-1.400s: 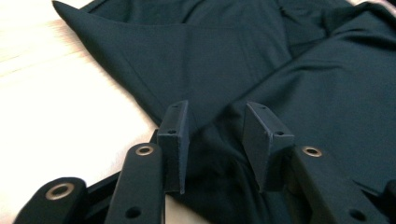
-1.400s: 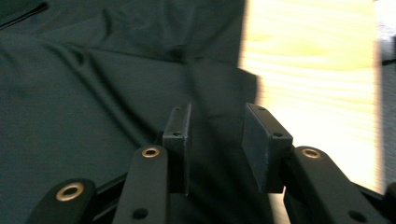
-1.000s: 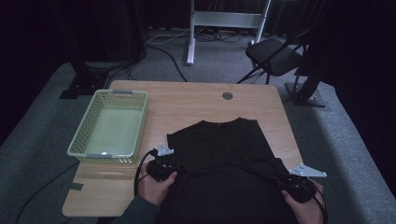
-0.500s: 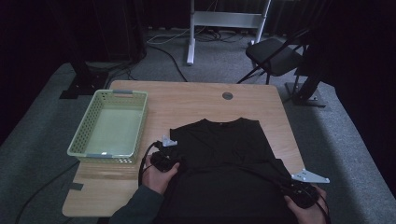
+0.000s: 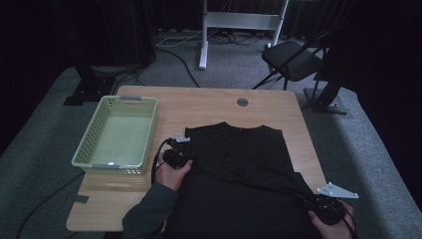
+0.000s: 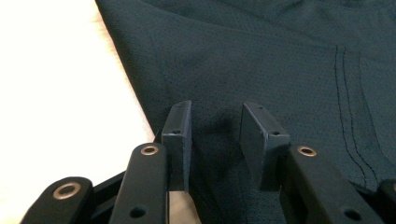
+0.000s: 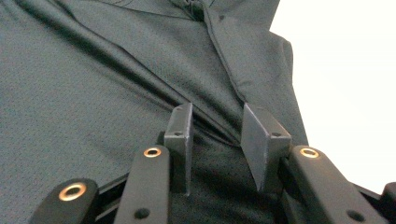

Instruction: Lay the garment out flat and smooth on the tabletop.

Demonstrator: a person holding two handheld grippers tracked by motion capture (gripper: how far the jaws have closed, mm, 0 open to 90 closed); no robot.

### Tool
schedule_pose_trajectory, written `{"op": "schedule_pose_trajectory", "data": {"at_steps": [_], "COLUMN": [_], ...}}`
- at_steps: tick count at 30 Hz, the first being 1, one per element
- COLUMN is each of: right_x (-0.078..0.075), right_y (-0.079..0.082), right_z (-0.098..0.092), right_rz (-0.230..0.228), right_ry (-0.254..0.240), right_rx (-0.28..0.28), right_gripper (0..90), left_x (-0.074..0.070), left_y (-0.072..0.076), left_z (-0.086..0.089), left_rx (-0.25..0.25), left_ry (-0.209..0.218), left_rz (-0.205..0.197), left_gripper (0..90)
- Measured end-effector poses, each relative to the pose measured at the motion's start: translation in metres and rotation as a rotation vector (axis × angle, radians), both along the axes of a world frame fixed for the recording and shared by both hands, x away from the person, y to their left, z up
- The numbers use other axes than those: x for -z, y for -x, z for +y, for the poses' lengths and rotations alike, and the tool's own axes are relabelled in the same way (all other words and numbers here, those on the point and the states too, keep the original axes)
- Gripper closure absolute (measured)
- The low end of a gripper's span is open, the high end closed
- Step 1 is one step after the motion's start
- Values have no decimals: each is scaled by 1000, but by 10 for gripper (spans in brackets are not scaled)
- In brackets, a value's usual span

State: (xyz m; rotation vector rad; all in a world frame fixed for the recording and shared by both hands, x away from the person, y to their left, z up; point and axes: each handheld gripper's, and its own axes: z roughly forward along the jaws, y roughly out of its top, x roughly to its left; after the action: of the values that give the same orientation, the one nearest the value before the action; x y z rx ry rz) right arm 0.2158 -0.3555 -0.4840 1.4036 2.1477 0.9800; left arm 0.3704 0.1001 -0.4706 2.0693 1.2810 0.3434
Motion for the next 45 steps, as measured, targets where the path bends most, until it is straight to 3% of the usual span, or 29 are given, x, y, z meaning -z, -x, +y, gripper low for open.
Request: {"op": "schedule_pose_trajectory", "data": {"at_steps": [6,11,14,19,26,32,35,40,45], "right_x": [-3,-18,-28,-31,-20,-7,-4,-6,-7], "right_y": [-2,-9,-22,-45,-82,-98,-100,-102,-114], "right_z": [3,4,4,9,5,12,15,14,6], "right_rz": [4,-51,-79,-88,-46,15,23,39,36], "right_ry": [11,6,3,9,2,27,39,49,58], "right_rx": [4,5,16,20,77,74,64,30,62], "right_gripper": [626,615,607,617,619,613,620,795,833], "left_x": [0,0,1,1,1,1,1,0,-2], "left_y": [-4,-7,-8,-8,-7,-6,-6,-7,-10], "left_z": [0,0,-1,-1,-2,-3,-4,-6,-13], "left_rx": [2,-1,-3,-3,-3,-4,-3,2,24], "left_ry": [5,7,6,7,1,-6,-14,-27,-19], "left_rz": [2,-1,-4,-7,-14,-20,-21,-14,13], "left_gripper": [649,647,643,642,638,636,633,633,634]}}
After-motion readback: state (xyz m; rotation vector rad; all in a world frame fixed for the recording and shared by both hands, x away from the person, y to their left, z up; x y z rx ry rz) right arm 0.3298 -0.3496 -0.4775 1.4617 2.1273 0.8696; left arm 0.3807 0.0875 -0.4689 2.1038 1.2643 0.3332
